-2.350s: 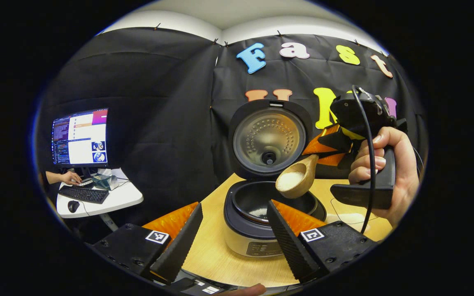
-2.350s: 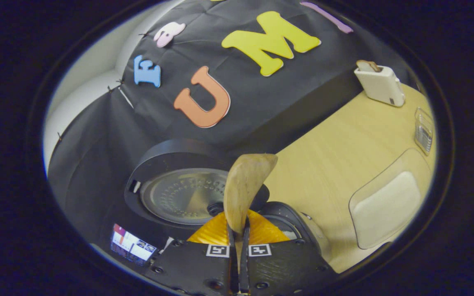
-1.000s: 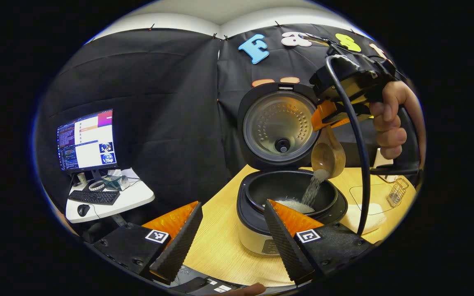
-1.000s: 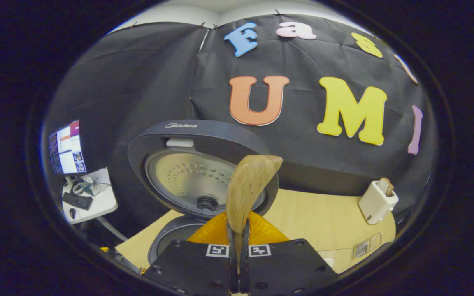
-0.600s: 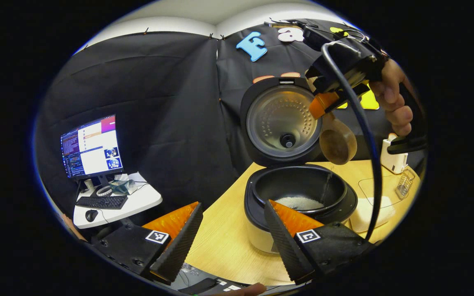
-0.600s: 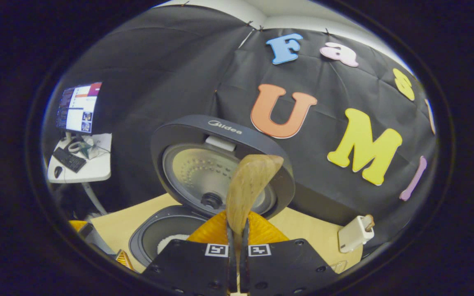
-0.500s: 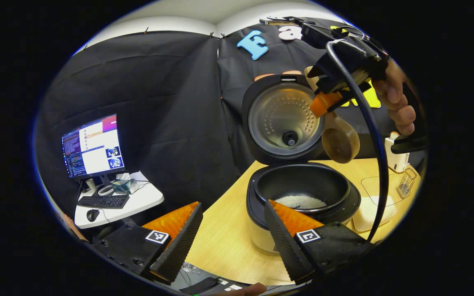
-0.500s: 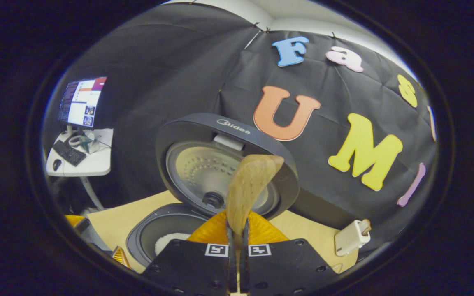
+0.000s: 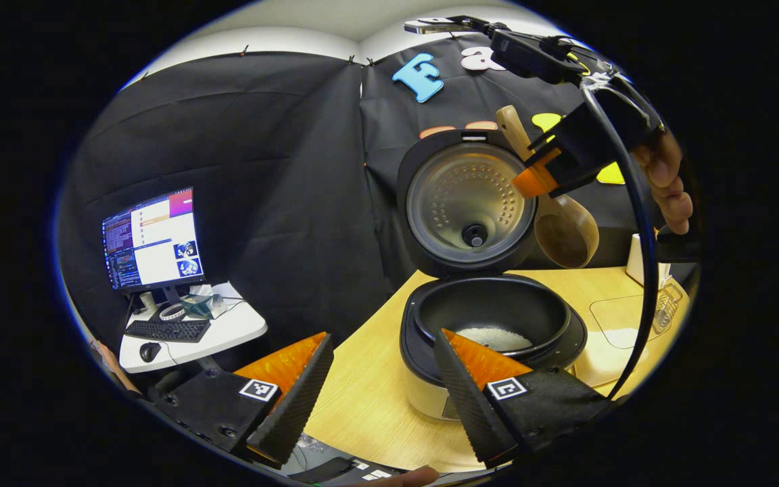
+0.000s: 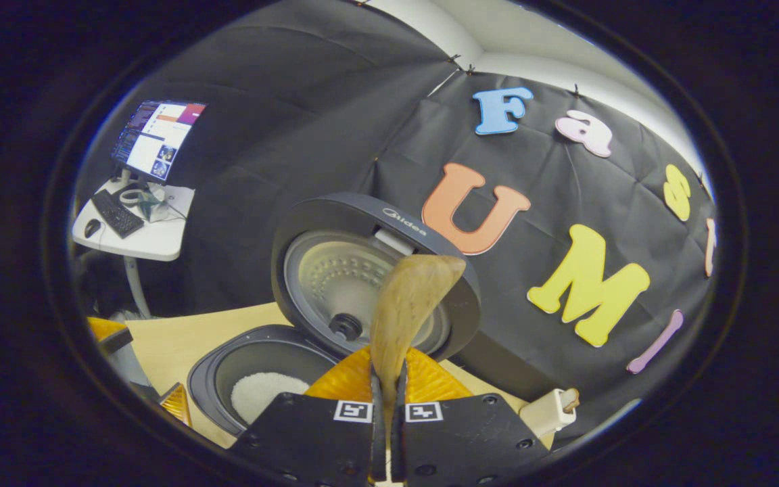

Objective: Close the left gripper, press the button to open the rice cooker; take a wooden spoon from the chopstick holder with the right hand, scoop a spoonful of rice and pour it into the rice cooker, then put the wooden spoon back into the chopstick holder.

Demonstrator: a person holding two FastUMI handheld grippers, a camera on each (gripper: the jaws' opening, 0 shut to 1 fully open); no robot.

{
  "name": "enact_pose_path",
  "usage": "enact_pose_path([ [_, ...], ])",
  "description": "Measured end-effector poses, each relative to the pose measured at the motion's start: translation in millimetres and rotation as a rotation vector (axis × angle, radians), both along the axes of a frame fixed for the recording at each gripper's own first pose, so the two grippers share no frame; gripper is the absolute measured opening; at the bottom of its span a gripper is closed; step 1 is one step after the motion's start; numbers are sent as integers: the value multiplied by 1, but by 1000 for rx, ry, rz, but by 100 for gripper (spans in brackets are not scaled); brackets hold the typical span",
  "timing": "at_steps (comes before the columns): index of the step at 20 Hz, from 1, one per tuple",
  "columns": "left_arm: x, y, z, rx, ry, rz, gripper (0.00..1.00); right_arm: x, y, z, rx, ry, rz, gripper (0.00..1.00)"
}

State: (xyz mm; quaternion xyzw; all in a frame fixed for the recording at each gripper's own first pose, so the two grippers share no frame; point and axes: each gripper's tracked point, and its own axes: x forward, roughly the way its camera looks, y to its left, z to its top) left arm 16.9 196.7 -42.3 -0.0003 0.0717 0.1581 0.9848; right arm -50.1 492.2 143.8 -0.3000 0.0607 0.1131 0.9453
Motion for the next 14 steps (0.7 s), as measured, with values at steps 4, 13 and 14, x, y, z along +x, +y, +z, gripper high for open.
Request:
enact_pose_path([
  [4,2,-19,8,-3,-18,-32,96,-3,-38,10,44,-17,-37,4],
  [13,4,-74,34,30,-88,-125,96,-18,-181,33,234,-79,-187,4],
  [14,3,-75,36,37,-95,-127,96,-19,-201,36,257,-90,-211,4],
])
